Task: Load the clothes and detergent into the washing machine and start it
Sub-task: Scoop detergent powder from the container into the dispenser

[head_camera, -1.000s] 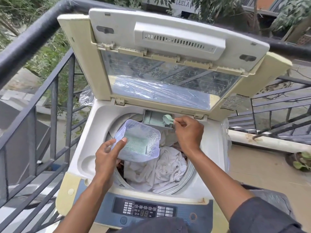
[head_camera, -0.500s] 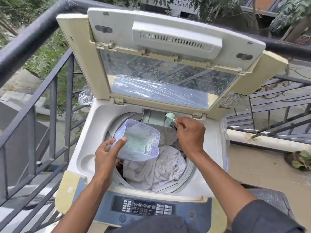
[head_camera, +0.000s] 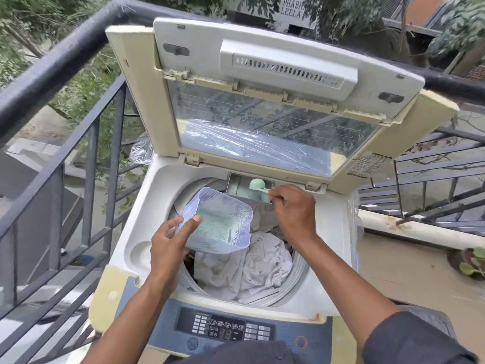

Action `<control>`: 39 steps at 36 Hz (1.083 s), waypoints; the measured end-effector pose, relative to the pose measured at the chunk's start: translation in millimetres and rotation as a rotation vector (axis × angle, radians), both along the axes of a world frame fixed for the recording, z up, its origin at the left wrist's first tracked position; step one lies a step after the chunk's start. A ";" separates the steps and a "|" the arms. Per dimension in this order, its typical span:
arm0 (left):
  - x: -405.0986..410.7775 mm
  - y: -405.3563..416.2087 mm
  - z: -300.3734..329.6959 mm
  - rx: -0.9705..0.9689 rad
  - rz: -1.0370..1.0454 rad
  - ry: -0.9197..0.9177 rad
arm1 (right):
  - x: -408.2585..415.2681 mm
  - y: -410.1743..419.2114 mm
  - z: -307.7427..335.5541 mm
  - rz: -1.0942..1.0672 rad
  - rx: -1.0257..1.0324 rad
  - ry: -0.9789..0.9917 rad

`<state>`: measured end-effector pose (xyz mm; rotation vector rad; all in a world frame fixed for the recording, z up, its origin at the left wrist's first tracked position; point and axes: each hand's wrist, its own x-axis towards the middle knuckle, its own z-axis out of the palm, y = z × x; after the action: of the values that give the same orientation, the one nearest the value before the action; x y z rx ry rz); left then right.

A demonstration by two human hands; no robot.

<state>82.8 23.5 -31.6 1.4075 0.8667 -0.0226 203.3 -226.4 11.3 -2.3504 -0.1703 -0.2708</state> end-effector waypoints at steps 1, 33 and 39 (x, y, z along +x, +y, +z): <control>-0.1 0.4 -0.1 0.002 -0.002 0.001 | -0.3 -0.3 1.2 0.002 0.001 -0.006; -11.6 -1.9 27.9 0.197 -0.186 -0.060 | -60.9 39.5 -14.7 0.572 -0.545 0.144; -17.1 -4.2 30.3 0.214 -0.208 -0.042 | -63.4 37.2 -9.6 0.552 -0.409 0.217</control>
<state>65.8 19.3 -1.3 1.6888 0.7008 -0.0601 139.9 -189.1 1.7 -2.5894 -0.8140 0.3154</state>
